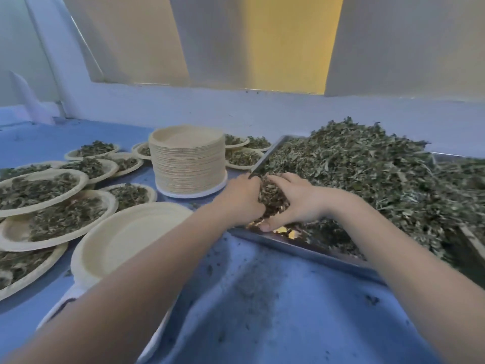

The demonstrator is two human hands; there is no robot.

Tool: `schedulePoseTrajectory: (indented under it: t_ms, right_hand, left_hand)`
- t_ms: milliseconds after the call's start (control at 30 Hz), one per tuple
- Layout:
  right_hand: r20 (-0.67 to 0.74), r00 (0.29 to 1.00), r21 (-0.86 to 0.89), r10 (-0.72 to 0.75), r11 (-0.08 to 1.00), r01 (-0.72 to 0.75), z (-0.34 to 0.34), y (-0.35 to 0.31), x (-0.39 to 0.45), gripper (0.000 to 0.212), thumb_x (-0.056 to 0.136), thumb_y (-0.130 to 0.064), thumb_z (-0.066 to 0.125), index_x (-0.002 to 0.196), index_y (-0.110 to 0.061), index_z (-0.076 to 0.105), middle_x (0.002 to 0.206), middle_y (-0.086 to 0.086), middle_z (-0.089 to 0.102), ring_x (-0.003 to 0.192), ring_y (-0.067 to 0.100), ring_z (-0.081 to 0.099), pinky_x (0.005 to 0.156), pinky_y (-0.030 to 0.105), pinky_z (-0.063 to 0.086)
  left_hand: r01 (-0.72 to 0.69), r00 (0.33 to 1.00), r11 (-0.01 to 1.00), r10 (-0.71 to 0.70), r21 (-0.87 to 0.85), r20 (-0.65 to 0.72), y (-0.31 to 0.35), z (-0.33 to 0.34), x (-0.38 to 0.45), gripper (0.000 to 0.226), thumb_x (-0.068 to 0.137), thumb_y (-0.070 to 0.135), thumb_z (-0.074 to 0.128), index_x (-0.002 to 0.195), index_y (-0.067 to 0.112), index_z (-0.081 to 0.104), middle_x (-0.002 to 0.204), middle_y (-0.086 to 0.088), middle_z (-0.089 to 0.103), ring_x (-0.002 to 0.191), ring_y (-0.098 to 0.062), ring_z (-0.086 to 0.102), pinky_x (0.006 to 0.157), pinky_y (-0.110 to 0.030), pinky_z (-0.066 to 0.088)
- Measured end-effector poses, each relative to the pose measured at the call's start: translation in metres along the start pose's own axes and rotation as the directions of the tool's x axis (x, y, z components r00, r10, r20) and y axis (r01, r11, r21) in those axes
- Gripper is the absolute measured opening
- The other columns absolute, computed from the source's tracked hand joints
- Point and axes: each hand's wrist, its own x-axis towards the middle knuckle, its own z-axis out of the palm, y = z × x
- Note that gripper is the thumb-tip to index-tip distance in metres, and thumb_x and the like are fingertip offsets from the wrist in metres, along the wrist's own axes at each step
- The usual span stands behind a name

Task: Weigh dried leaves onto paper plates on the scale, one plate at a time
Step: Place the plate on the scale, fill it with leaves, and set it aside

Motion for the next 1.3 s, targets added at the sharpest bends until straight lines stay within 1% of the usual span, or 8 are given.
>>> schedulePoseTrajectory:
  t_ms: [233,333,500,633,767,933,1100,1300]
  right_hand:
    - [0.044,0.999,0.057,0.028,0.998,-0.030,-0.003,0.030,0.059,0.126,0.064,-0.052,0.081,0.152,-0.023,-0.003,0.158,0.010,0.002,0.145,0.031,0.008,0.116,0.048,0.019]
    - [0.063,0.997,-0.005,0.050,0.999,-0.050,-0.004,0.028,0.080,0.132,0.057,-0.048,0.086,0.151,-0.027,-0.003,0.154,0.013,0.005,0.142,0.036,0.015,0.113,0.051,0.024]
    - [0.086,0.996,0.068,-0.037,0.997,0.031,-0.005,0.032,0.090,0.110,0.055,-0.040,0.089,0.143,-0.022,0.026,0.138,0.010,0.038,0.126,0.027,0.040,0.106,0.040,0.036]
    - [-0.099,0.992,0.127,-0.084,0.987,0.096,-0.007,0.040,0.082,0.069,0.066,-0.016,0.081,0.127,-0.020,0.049,0.116,0.002,0.058,0.088,0.014,0.057,0.072,0.023,0.046]
    - [-0.141,0.990,0.413,-0.028,0.907,0.085,-0.016,0.047,0.063,0.053,0.069,0.006,0.074,0.107,-0.024,0.053,0.099,0.000,0.053,0.071,0.017,0.063,0.047,0.022,0.052]
    - [-0.167,0.986,0.489,0.009,0.869,0.075,-0.024,0.035,0.038,0.059,0.070,0.011,0.072,0.111,-0.025,0.051,0.100,0.000,0.048,0.076,0.023,0.063,0.054,0.035,0.059]
    - [-0.266,0.963,0.297,-0.034,0.948,0.115,-0.036,0.011,0.019,0.066,0.070,-0.001,0.075,0.127,-0.022,0.049,0.116,0.006,0.057,0.065,0.007,0.061,0.043,0.013,0.046]
    - [-0.327,0.930,0.221,-0.169,0.943,0.249,-0.052,-0.047,0.003,0.050,0.071,-0.004,0.075,0.113,-0.020,0.052,0.100,0.005,0.062,0.071,0.015,0.064,0.060,0.030,0.057]
  left_hand:
    - [0.155,0.925,0.981,-0.187,0.119,0.332,0.009,0.019,0.048,0.035,0.082,0.016,0.066,0.109,0.004,0.048,0.106,-0.013,0.062,0.086,-0.024,0.059,0.063,-0.028,0.047]
    - [0.228,0.896,0.973,-0.222,0.032,0.385,0.008,0.022,0.066,0.046,0.078,0.006,0.069,0.117,-0.006,0.047,0.091,-0.010,0.065,0.088,-0.025,0.066,0.075,-0.033,0.055]
    - [0.236,0.931,0.971,-0.216,-0.033,0.294,0.008,0.023,0.079,0.079,0.076,0.005,0.070,0.139,-0.004,0.024,0.122,-0.018,0.056,0.107,-0.030,0.057,0.081,-0.034,0.049]
    - [0.334,0.922,0.886,-0.237,-0.322,0.305,0.009,0.025,0.077,0.058,0.076,-0.005,0.067,0.128,0.002,0.042,0.109,-0.016,0.058,0.071,-0.026,0.063,0.064,-0.038,0.059]
    - [0.333,0.929,0.844,-0.217,-0.421,0.300,0.018,0.012,0.068,0.049,0.074,0.000,0.072,0.117,0.008,0.050,0.098,-0.011,0.053,0.074,-0.023,0.060,0.053,-0.035,0.058]
    - [0.286,0.948,0.843,-0.179,-0.456,0.264,0.029,0.000,0.052,0.081,0.073,0.004,0.075,0.139,0.023,0.033,0.117,-0.014,0.055,0.079,-0.026,0.062,0.062,-0.043,0.059]
    - [0.224,0.974,0.789,-0.170,-0.572,0.148,0.033,-0.016,0.035,0.058,0.073,-0.012,0.064,0.127,0.002,0.048,0.106,-0.022,0.063,0.088,-0.036,0.067,0.078,-0.049,0.056]
    - [0.201,0.974,0.758,-0.222,-0.620,0.045,0.011,-0.061,-0.007,0.051,0.069,-0.018,0.063,0.118,-0.004,0.055,0.096,-0.021,0.065,0.085,-0.032,0.065,0.081,-0.046,0.055]
